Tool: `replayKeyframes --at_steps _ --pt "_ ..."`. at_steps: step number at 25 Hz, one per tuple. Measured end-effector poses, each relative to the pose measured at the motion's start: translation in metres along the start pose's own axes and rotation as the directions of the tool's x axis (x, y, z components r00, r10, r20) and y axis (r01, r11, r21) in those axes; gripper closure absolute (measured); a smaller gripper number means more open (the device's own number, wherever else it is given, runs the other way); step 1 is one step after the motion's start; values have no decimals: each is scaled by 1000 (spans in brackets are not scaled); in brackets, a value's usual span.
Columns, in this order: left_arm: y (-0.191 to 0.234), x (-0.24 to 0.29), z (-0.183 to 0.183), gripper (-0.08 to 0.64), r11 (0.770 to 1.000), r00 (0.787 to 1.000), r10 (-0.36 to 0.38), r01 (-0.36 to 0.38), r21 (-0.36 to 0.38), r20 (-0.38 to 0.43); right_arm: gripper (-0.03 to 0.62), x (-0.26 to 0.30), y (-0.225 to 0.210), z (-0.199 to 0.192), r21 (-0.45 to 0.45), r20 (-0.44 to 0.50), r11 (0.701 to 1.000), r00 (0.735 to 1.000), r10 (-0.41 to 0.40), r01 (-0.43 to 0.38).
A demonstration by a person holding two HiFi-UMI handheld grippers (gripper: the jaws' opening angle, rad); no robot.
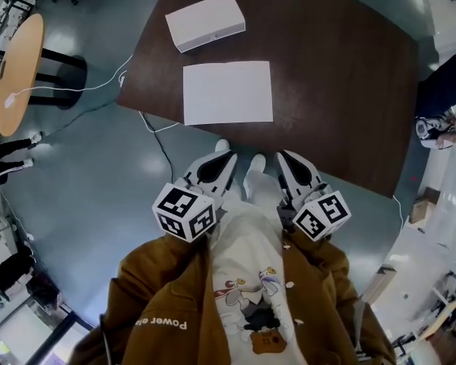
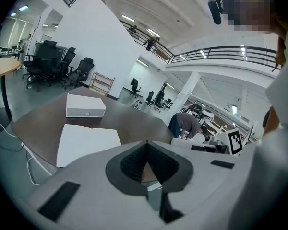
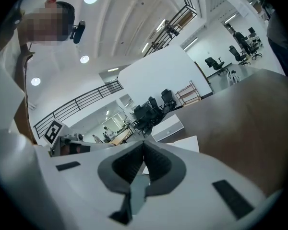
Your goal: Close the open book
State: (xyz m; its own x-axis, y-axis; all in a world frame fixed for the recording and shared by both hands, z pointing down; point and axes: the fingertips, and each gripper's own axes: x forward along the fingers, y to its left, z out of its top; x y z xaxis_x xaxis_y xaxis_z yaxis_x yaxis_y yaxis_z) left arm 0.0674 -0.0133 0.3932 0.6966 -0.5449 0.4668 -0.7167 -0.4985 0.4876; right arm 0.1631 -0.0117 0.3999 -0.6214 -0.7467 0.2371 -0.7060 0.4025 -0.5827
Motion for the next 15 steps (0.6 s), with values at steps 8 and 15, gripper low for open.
replayKeyframes --at_steps 8,15 --pt "35 16 5 554 998 1000 1 -3 -59 -20 586 22 -9 -4 43 -30 999 999 -10 12" --pt "74 26 -11 478 951 998 -59 65 -301 31 586 54 -10 -7 30 -75 1000 997 4 -2"
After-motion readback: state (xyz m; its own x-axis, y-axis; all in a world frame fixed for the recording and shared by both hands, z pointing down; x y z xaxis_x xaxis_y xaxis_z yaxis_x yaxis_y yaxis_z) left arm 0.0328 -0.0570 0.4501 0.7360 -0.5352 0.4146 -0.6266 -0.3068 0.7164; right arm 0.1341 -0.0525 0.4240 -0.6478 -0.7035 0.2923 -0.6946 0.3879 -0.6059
